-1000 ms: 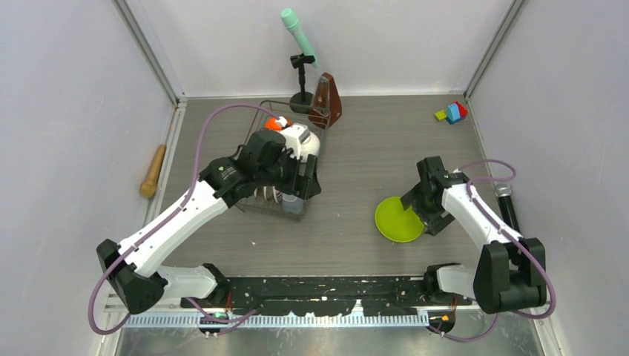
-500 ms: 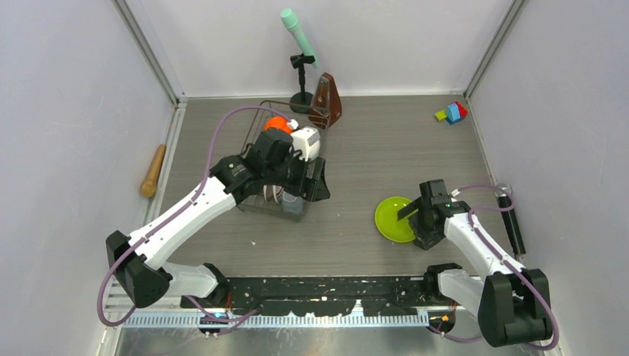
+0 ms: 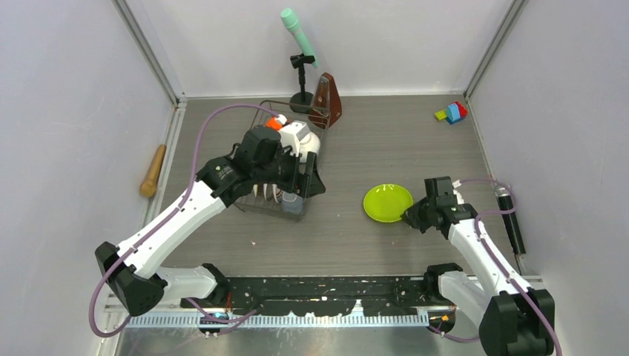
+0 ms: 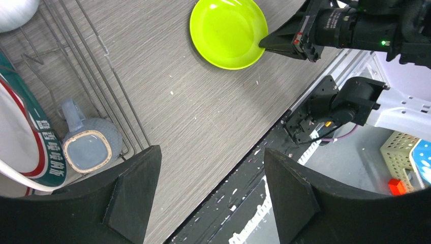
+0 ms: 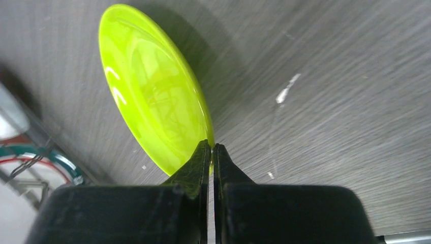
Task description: Load the mixed dishes into the dish rack
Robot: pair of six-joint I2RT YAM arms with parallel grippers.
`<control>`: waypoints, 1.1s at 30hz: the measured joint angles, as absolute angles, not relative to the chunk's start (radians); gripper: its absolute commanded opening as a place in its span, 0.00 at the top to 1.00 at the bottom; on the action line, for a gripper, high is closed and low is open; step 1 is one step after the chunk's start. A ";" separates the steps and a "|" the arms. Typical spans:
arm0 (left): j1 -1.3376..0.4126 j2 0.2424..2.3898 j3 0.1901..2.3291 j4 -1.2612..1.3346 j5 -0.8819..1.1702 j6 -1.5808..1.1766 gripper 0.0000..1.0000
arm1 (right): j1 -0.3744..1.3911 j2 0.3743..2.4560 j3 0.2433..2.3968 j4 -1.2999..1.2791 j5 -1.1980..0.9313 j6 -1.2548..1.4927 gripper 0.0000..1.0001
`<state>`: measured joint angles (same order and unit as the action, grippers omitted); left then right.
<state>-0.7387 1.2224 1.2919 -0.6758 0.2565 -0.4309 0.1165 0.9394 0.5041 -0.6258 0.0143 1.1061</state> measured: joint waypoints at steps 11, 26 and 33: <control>-0.589 1.270 1.273 -0.486 0.435 -0.614 0.25 | 0.116 0.860 0.682 -0.538 -0.239 0.961 1.00; -0.533 1.316 1.273 -0.361 0.510 -0.727 0.37 | 0.116 0.906 0.717 -0.201 -0.622 0.919 1.00; -0.532 1.377 1.273 -0.325 0.545 -0.766 0.58 | 0.117 0.917 0.717 -0.157 -0.675 0.918 1.00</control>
